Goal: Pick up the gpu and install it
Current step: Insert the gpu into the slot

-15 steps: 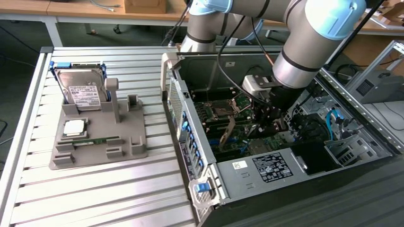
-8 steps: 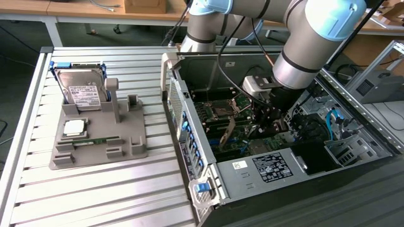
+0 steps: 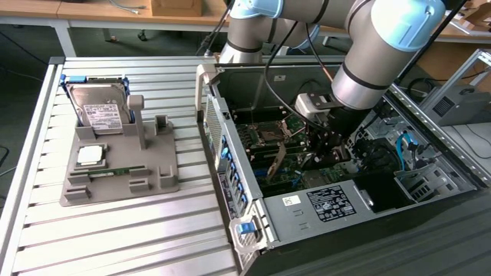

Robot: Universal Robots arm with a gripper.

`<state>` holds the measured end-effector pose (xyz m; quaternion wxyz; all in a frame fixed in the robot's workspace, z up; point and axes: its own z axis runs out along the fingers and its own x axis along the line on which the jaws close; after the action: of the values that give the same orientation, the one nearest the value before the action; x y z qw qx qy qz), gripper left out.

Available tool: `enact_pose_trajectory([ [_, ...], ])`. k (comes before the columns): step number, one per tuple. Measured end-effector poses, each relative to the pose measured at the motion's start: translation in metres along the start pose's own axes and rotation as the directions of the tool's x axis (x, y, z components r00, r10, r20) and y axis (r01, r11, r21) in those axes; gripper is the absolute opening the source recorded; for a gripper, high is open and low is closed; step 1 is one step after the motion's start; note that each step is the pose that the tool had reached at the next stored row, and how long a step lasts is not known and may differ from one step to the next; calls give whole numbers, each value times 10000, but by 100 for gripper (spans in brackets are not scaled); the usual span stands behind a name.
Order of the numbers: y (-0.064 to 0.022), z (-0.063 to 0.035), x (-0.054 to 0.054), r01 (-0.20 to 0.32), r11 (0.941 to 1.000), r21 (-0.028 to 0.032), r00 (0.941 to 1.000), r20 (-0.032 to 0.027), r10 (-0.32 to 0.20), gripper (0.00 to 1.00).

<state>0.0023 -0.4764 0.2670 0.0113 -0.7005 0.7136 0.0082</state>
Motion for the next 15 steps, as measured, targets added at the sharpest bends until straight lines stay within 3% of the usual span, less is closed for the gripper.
enact_pose_trajectory([
  [15,11,34,43,1,10000,0,10000,-1,-1,27],
])
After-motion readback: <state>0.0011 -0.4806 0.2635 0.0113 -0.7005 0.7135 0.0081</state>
